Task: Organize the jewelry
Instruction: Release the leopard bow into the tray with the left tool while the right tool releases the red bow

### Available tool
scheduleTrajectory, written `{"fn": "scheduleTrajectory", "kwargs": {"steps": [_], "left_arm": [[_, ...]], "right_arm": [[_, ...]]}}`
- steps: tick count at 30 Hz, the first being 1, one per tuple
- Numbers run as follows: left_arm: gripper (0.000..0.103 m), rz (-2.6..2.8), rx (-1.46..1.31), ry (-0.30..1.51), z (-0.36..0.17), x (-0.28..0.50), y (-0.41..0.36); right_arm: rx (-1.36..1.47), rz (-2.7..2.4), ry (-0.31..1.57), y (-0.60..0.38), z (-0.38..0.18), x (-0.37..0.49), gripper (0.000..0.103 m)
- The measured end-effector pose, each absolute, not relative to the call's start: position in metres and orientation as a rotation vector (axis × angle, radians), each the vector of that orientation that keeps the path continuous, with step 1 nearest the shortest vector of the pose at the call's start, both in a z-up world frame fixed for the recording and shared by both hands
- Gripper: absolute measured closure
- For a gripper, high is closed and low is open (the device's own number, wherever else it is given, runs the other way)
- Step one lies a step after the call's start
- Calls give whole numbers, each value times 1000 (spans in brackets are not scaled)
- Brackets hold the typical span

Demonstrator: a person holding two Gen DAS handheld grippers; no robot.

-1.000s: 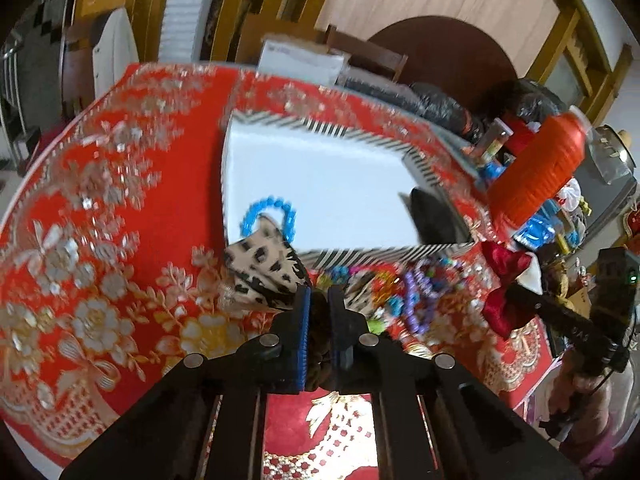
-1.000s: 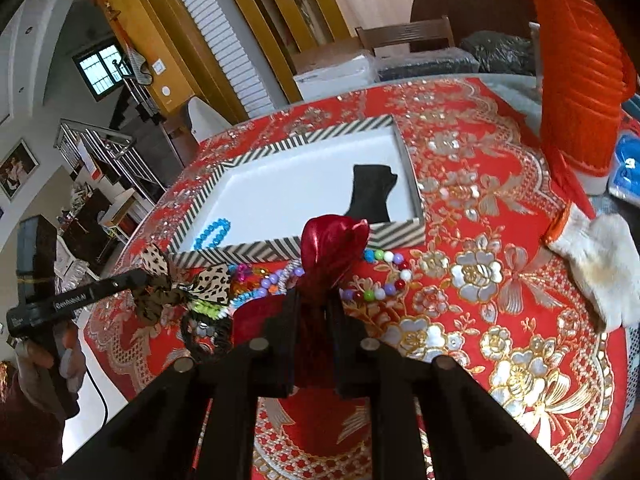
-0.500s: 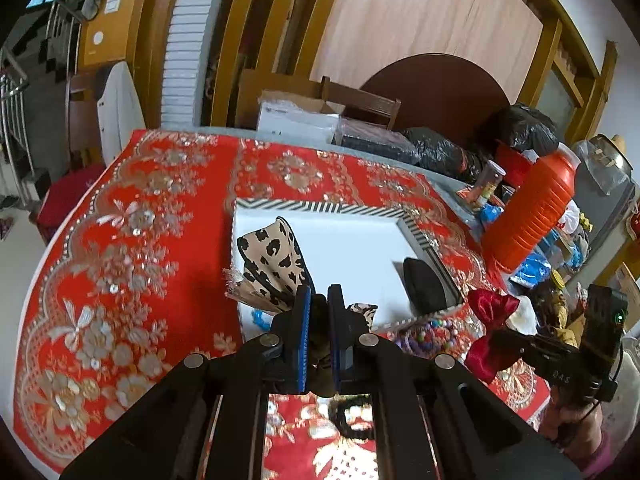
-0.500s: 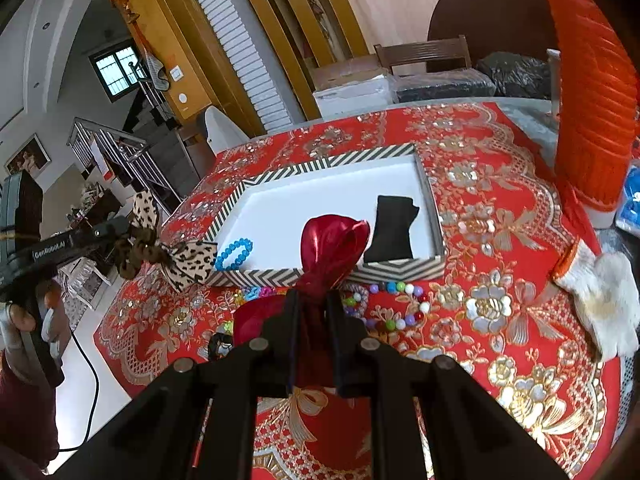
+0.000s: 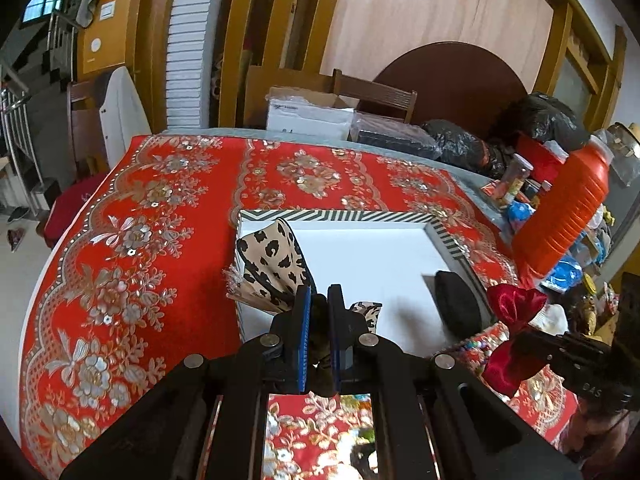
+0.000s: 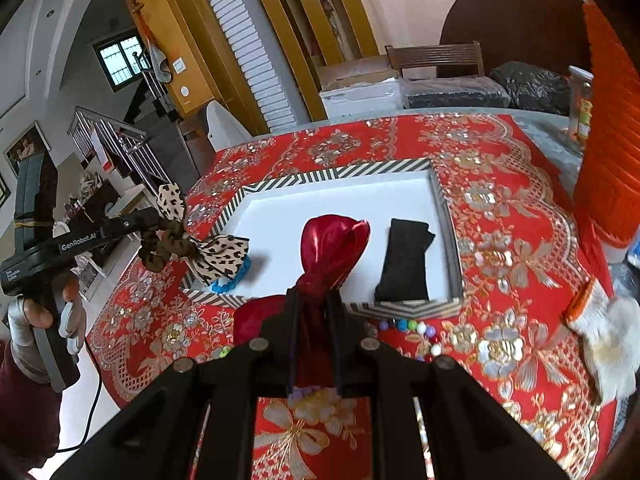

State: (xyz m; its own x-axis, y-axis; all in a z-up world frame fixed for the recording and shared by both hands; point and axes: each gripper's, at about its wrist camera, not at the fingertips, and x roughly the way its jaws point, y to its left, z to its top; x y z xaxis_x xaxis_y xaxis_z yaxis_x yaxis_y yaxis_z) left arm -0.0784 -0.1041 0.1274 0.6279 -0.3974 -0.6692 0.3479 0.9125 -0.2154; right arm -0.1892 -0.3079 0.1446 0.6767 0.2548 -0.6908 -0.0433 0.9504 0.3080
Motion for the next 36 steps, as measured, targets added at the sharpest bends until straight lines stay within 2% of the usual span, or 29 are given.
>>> {"fn": "scheduleTrajectory", "kwargs": {"steps": [14, 36], "left_arm": [[97, -396, -75, 829, 105, -16, -115], [95, -341, -47, 942, 44, 23, -128]], "right_arm": [[222, 177, 867, -304, 135, -126, 90], [168, 112, 1058, -302, 60, -72, 88]]}}
